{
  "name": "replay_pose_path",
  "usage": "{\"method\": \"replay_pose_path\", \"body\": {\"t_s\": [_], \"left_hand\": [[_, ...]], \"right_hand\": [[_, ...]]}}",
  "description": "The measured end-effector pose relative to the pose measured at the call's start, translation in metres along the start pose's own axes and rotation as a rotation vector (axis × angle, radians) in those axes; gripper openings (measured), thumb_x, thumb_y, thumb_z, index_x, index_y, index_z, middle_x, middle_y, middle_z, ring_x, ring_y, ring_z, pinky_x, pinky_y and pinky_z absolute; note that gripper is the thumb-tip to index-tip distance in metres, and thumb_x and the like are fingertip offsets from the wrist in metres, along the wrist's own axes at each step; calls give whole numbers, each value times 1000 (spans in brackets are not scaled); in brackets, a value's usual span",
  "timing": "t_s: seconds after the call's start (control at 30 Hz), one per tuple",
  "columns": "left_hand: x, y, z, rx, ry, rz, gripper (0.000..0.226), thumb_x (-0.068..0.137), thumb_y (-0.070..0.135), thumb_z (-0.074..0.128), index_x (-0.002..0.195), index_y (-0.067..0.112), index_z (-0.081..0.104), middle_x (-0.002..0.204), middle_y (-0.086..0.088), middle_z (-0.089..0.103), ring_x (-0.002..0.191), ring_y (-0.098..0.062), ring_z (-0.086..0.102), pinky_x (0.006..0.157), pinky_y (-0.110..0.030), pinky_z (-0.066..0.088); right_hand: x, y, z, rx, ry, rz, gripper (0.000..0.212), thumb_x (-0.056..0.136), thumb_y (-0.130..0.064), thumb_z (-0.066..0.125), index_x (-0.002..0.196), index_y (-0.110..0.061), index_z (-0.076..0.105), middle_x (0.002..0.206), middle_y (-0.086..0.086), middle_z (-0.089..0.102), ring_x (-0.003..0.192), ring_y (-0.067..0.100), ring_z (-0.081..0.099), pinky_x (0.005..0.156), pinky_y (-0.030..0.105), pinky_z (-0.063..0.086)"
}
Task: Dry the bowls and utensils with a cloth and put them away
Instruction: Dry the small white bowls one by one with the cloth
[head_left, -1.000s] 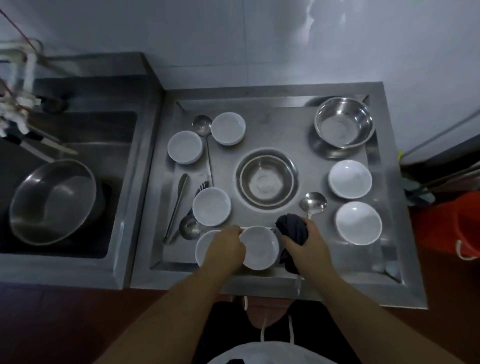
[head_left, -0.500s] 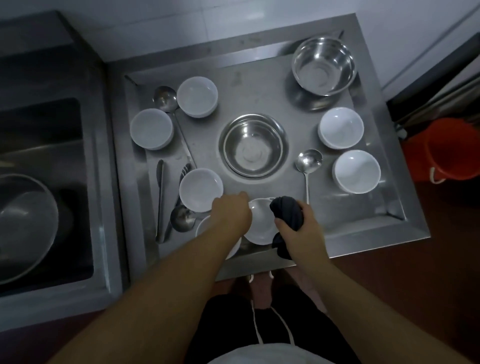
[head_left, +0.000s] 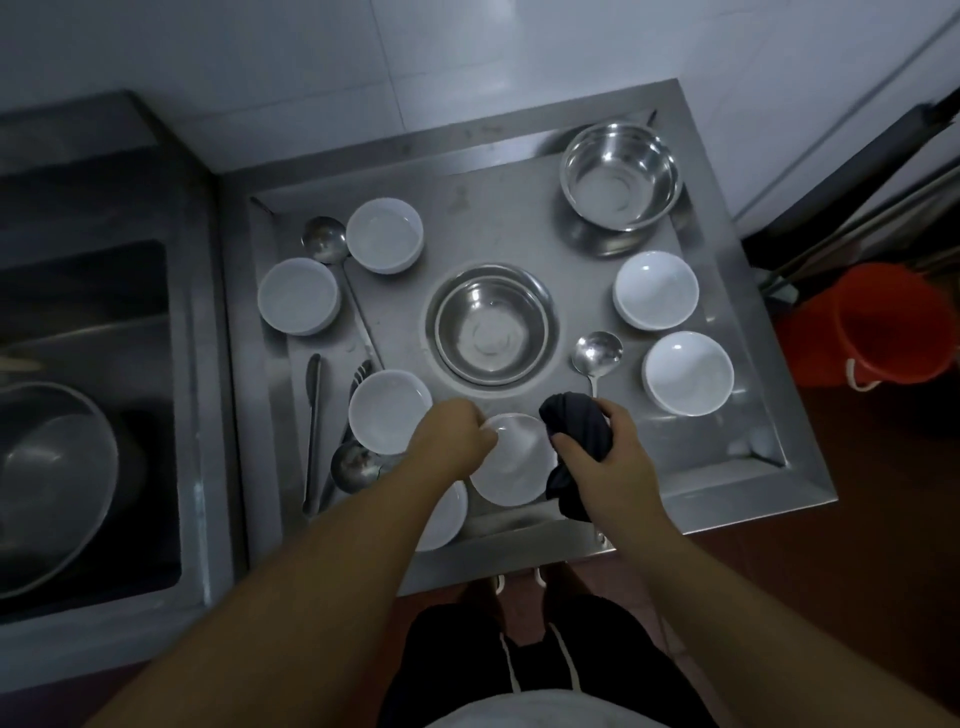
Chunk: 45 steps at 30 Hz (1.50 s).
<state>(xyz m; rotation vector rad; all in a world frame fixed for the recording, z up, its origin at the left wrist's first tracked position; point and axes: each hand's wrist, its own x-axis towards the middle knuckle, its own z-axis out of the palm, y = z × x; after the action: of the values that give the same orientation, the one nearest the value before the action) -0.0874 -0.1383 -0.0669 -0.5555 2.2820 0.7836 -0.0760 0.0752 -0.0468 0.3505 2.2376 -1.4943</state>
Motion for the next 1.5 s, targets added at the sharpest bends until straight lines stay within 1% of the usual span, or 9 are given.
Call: {"method": "replay_pose_path", "body": {"t_s": [0.13,0.3,0.43,0.6,0.73,0.93,1.13,1.37,1.5], "left_hand": [[-17,-2,-25,-323,113,-48,29,95,37,64,91,9,74,84,-12,75,67,-19,67,59,-31,53],[-43,1,-54,-920,105,-157,19,92,28,71,104,15,65,107,-15,72,93,-29,76,72,-44,68],[-75,2,-83,-1240,39,-51,34,93,25,72,120,5,67,116,-24,73,106,-35,75,81,-42,66],[-125,-4,-124,-1492,-16,140,34,98,18,67,126,-2,69,109,-22,76,97,-30,76,101,-56,59],[-163,-8,-153,-1471,-44,298,59,90,29,71,140,2,57,128,-23,71,110,-34,71,103,-52,57],[-188,-21,-182,-1428,-82,361,67,99,54,50,151,11,54,145,-25,61,138,-42,57,115,-53,48],[-193,-23,-186,-1552,-219,482,86,93,69,43,156,11,47,151,-32,53,143,-49,48,120,-66,36],[-197,-11,-190,-1639,-121,558,75,95,64,53,154,17,51,151,-23,57,142,-42,53,119,-67,37],[-198,-7,-200,-1527,40,546,75,90,60,62,151,17,52,141,-23,65,131,-42,64,109,-68,48]], "right_hand": [[-2,-29,-9,-17,-4,-109,42,88,-47,73,126,-50,54,105,-25,69,94,-11,65,74,18,49],[-17,-76,-1,-100,-76,-330,36,92,-45,65,124,-58,55,115,-25,65,106,-5,63,84,13,48],[-30,-117,16,-282,-56,-602,47,95,-25,73,139,-32,58,127,-13,60,115,5,57,98,26,47],[-48,-171,37,-340,-60,-845,49,94,-21,73,140,-29,58,134,-12,59,121,11,58,101,27,50],[-63,-200,53,-334,-66,-953,46,94,-16,74,137,-26,63,133,-10,62,116,8,60,97,22,51],[-84,-231,68,-152,-87,-959,48,93,-21,72,138,-36,59,125,-18,65,113,4,63,89,10,47],[-95,-256,76,-140,-177,-1161,50,86,-8,75,132,-26,71,136,-15,64,124,7,63,103,24,51],[-84,-295,66,-694,34,-1634,38,90,-6,76,127,-12,75,128,8,71,113,29,66,104,38,53],[-89,-306,65,-915,23,-1454,40,89,-16,74,129,-20,74,123,5,70,104,30,66,92,37,55]]}}
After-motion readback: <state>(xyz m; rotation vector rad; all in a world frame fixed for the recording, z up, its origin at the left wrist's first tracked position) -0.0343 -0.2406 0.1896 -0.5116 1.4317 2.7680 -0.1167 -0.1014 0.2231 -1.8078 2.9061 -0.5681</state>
